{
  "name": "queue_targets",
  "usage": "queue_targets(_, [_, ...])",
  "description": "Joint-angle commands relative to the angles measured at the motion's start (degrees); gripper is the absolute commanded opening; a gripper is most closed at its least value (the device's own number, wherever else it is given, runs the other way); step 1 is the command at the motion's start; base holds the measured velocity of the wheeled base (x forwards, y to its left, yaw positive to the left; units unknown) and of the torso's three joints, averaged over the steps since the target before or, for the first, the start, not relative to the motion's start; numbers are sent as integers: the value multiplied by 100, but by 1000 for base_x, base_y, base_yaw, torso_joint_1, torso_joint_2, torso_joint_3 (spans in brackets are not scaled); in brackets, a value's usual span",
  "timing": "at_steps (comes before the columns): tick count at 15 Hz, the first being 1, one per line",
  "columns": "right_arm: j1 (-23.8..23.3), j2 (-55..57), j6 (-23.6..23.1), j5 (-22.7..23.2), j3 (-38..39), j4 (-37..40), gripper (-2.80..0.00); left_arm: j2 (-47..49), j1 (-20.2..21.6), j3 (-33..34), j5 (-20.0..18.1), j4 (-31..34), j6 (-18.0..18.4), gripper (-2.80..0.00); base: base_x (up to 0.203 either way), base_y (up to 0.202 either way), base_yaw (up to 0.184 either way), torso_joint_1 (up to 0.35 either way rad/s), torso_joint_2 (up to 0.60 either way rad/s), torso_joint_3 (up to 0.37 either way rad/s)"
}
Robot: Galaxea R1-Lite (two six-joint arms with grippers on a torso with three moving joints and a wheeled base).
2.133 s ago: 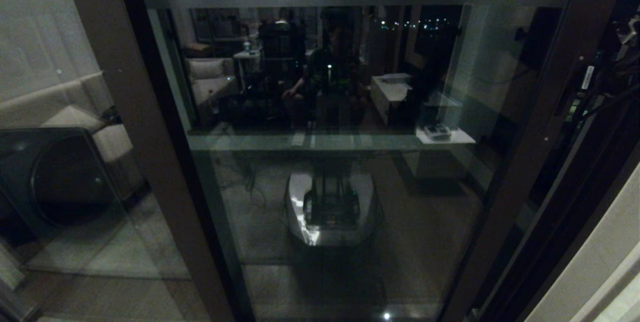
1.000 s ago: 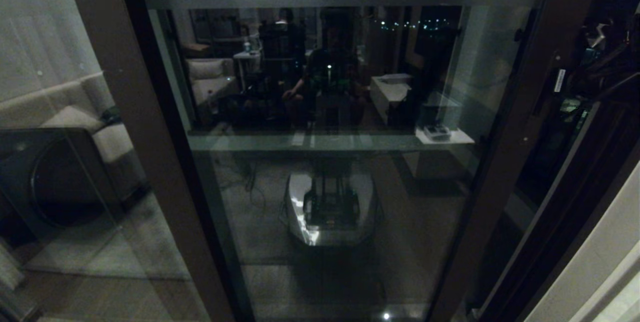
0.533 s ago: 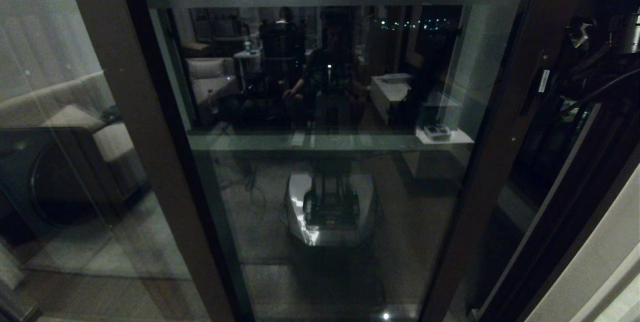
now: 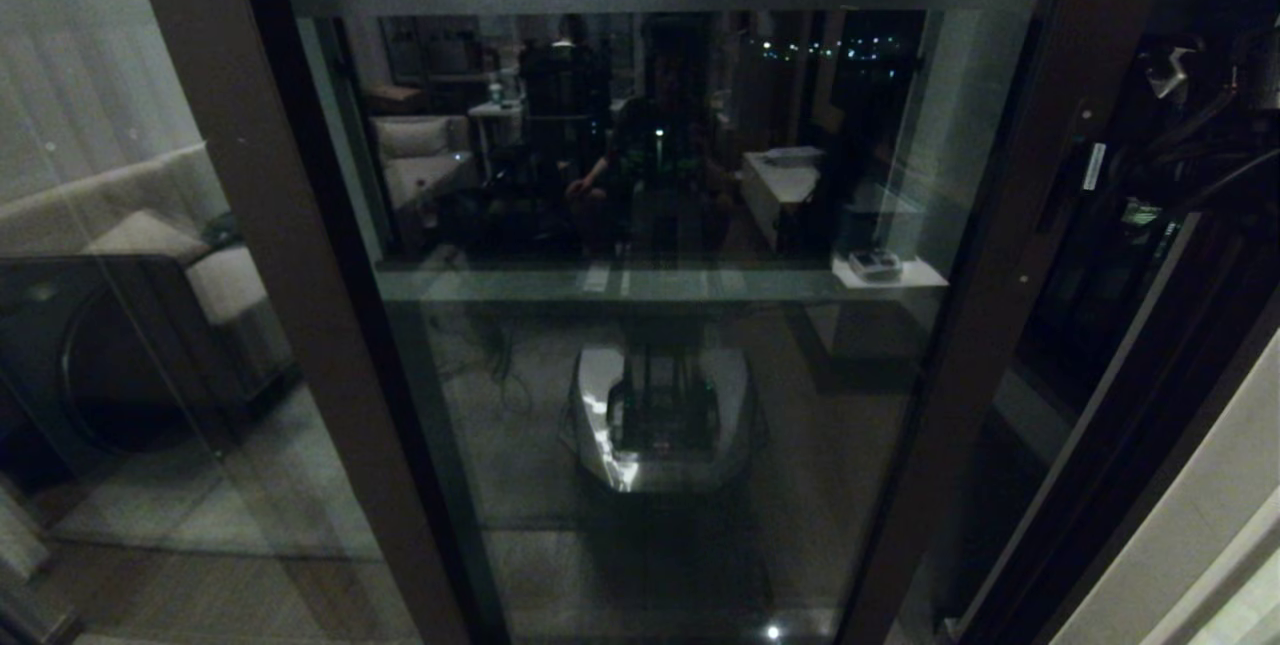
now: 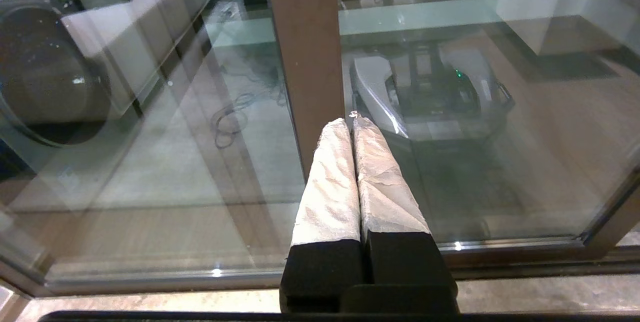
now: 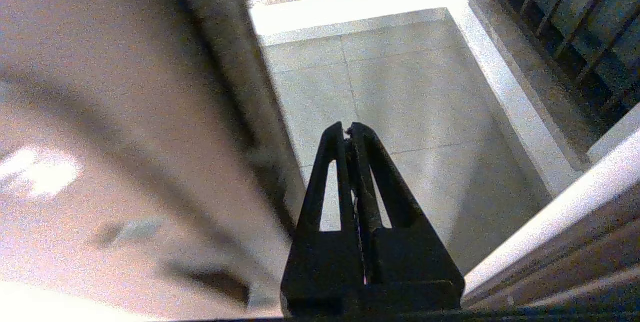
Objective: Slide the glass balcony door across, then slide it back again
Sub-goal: Open the slid door
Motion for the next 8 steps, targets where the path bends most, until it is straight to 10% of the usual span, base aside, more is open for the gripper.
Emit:
queue_targets(1, [8, -371, 5, 50, 244, -4, -280, -1, -1, -5, -1, 2, 3, -280, 0, 0, 0, 0, 0, 0])
queue_targets(8, [113, -362, 5, 120, 337, -4, -280, -1, -1, -4, -1, 2, 5, -280, 0, 0, 0, 0, 0, 0])
